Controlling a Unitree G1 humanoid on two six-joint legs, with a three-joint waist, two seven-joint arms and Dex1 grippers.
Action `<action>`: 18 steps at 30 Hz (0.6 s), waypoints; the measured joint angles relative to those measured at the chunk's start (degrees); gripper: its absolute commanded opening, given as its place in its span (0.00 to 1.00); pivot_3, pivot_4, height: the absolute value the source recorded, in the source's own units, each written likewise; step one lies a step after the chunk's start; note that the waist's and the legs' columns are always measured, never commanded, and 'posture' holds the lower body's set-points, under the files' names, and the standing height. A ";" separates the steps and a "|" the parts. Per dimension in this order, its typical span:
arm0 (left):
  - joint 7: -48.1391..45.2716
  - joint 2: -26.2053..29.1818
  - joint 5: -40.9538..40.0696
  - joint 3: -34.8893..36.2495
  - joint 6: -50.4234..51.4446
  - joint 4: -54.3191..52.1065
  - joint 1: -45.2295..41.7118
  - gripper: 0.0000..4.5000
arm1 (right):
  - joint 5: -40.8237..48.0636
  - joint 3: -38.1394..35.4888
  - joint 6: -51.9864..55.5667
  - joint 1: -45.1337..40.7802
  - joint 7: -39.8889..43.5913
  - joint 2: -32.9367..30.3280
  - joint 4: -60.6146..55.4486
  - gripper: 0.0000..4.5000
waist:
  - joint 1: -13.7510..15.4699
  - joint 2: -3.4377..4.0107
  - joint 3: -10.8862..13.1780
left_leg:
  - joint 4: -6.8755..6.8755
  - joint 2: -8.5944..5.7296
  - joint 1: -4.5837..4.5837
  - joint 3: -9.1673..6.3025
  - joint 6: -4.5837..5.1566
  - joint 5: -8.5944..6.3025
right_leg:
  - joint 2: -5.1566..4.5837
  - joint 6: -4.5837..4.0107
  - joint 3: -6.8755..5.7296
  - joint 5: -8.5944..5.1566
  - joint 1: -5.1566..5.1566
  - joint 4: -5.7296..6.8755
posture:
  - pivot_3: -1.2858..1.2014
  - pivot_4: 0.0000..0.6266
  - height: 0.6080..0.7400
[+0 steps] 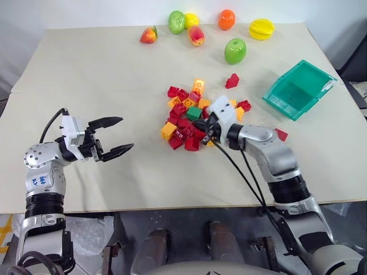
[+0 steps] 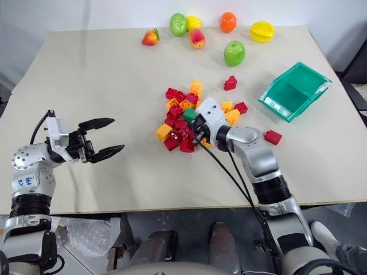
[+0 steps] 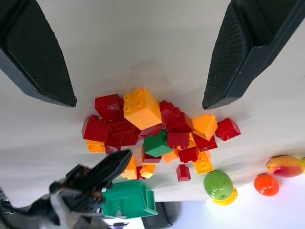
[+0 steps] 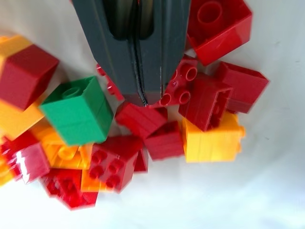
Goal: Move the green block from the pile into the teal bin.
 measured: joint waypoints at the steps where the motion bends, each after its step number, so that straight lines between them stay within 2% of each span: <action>1: 0.00 0.00 -0.03 0.00 0.02 0.01 0.00 1.00 | 0.97 -1.60 0.01 -0.01 1.25 -1.81 -0.55 0.04 | 0.06 0.00 0.00 | 0.00 -0.01 -0.01 0.00 0.01 -0.01 | 0.00 0.00 -0.01 0.00 0.00 -0.02 | 0.52 0.24 1.00; 3: -0.06 0.03 -0.08 0.02 0.05 0.24 -0.10 1.00 | 3.33 -5.64 0.03 0.32 4.39 -6.55 -1.08 0.13 | 0.37 -0.01 0.00 | 0.00 -0.03 -0.03 0.00 0.03 -0.02 | -0.01 0.02 -0.04 0.01 0.03 -0.07 | 0.52 0.24 1.00; 8: -0.58 0.31 -0.25 0.17 0.09 1.81 -1.06 1.00 | 7.21 -11.98 -1.50 7.61 14.89 -19.29 -1.73 0.50 | 1.34 -0.02 0.01 | -0.06 -0.08 -0.03 0.05 0.07 -0.04 | 0.02 0.02 -0.08 0.01 0.07 -0.20 | 0.52 0.24 1.00; 15: -2.25 0.46 -0.86 0.17 -0.18 3.91 -2.98 1.00 | 8.18 -16.65 -5.14 10.79 22.20 -29.68 0.51 1.00 | 1.25 -0.01 0.02 | 0.03 -0.06 0.00 0.19 0.07 -0.04 | 0.01 0.03 -0.06 0.02 0.08 -0.15 | 0.52 0.24 1.00; 18: -2.47 0.46 -0.88 0.17 -0.27 3.95 -3.00 1.00 | 8.28 -16.40 -5.06 10.64 24.00 -31.23 0.03 1.00 | 1.24 -0.02 0.02 | 0.02 -0.04 0.00 0.19 0.07 -0.04 | 0.02 0.03 -0.06 0.02 0.08 -0.16 | 0.52 0.24 1.00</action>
